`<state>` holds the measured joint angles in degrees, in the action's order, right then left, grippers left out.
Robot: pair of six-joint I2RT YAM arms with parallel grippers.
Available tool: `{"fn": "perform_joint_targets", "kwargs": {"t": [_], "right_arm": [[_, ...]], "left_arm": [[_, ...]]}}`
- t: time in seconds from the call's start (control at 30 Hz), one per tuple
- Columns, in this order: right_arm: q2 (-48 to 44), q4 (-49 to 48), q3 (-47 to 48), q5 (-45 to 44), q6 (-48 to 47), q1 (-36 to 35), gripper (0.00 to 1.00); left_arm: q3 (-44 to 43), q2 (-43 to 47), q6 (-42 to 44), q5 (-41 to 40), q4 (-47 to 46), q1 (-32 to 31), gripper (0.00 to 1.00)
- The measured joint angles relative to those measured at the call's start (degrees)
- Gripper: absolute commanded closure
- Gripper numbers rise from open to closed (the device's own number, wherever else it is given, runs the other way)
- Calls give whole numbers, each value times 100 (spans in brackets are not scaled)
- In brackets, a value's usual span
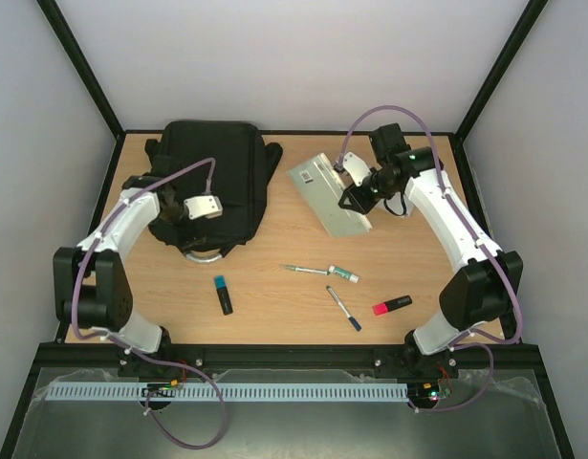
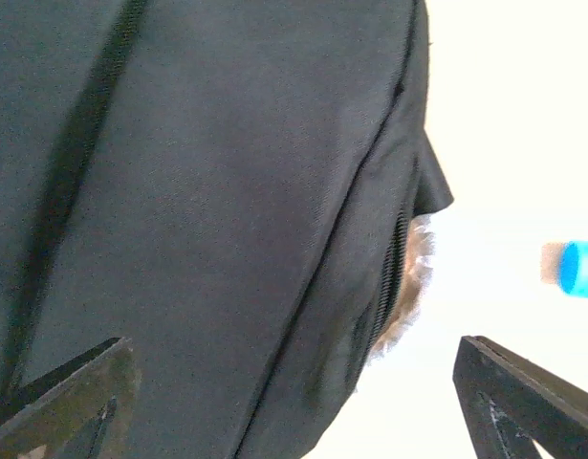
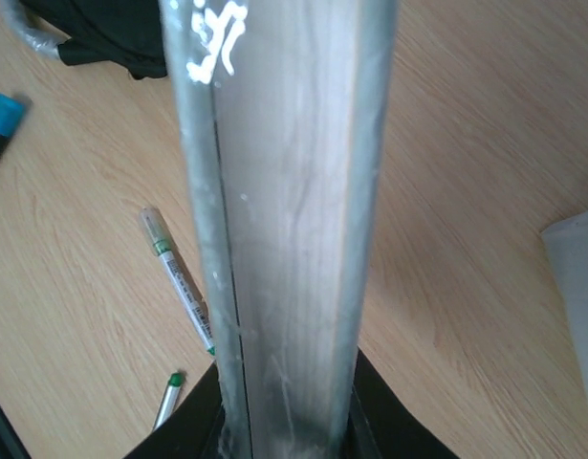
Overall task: Pack the student bag
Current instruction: Place the book in the student bag.
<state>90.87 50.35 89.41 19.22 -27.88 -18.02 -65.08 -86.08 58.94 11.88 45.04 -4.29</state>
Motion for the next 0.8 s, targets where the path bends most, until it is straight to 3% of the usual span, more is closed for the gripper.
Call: {"fn": "perform_joint_targets", "kwargs": {"t": [0.23,0.37,0.6,0.8], "right_arm": [[-101,109,-94,109,-9,0,99],[-120,114,-114,131,-13,0,99],[-247,138,-260,133,-20,0,99],[-249,149,-293,140,-20,0,99]], "left_arm": [[-789,-1034,393,450,861,-55,22],[-883,-1287,538,439,1067,-70,23],[-776,-1305,946,-334,1180,-52,27],[-798,-1303,1381,-772,1215,393,27]]}}
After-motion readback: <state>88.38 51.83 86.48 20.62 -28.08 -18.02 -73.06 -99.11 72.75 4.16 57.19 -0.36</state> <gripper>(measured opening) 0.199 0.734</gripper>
